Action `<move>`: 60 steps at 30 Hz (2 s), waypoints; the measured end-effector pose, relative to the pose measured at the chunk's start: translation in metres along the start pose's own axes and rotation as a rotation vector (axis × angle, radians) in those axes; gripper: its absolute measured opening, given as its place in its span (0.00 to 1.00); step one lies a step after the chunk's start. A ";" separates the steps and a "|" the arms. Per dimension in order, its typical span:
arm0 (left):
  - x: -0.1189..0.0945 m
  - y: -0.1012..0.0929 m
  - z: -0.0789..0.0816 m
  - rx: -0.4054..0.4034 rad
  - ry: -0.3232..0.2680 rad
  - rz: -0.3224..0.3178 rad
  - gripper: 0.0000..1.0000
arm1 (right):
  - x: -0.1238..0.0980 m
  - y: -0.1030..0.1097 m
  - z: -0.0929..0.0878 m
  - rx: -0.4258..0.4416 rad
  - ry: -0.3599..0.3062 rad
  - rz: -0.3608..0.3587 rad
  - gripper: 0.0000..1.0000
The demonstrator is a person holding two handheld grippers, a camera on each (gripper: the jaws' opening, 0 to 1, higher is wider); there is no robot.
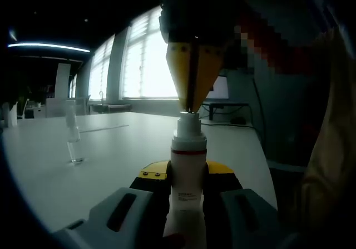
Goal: Clamp pump bottle remove cover press pump head put on cover
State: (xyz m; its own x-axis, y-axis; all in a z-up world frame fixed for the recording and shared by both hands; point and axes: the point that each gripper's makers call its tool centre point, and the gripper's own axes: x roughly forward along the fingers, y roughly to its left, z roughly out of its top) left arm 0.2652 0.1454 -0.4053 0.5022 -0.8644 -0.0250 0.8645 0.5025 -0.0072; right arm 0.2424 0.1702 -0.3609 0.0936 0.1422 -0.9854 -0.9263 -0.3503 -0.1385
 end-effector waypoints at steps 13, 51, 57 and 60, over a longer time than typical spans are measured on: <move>0.000 -0.001 0.000 0.002 0.000 0.002 0.12 | 0.000 0.001 0.000 -0.004 0.014 0.002 0.00; 0.001 0.001 0.000 0.001 0.001 0.001 0.12 | -0.007 -0.002 0.001 -0.003 -0.023 -0.015 0.00; 0.001 0.000 0.000 0.000 0.001 0.001 0.12 | -0.006 -0.001 0.001 -0.002 -0.023 -0.016 0.00; 0.001 0.000 0.000 0.000 0.000 0.001 0.12 | -0.006 -0.001 0.001 0.001 -0.026 -0.015 0.00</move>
State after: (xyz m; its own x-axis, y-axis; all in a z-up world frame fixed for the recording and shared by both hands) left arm 0.2656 0.1444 -0.4052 0.5030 -0.8639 -0.0254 0.8641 0.5033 -0.0074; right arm 0.2425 0.1704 -0.3542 0.0981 0.1711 -0.9803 -0.9252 -0.3472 -0.1532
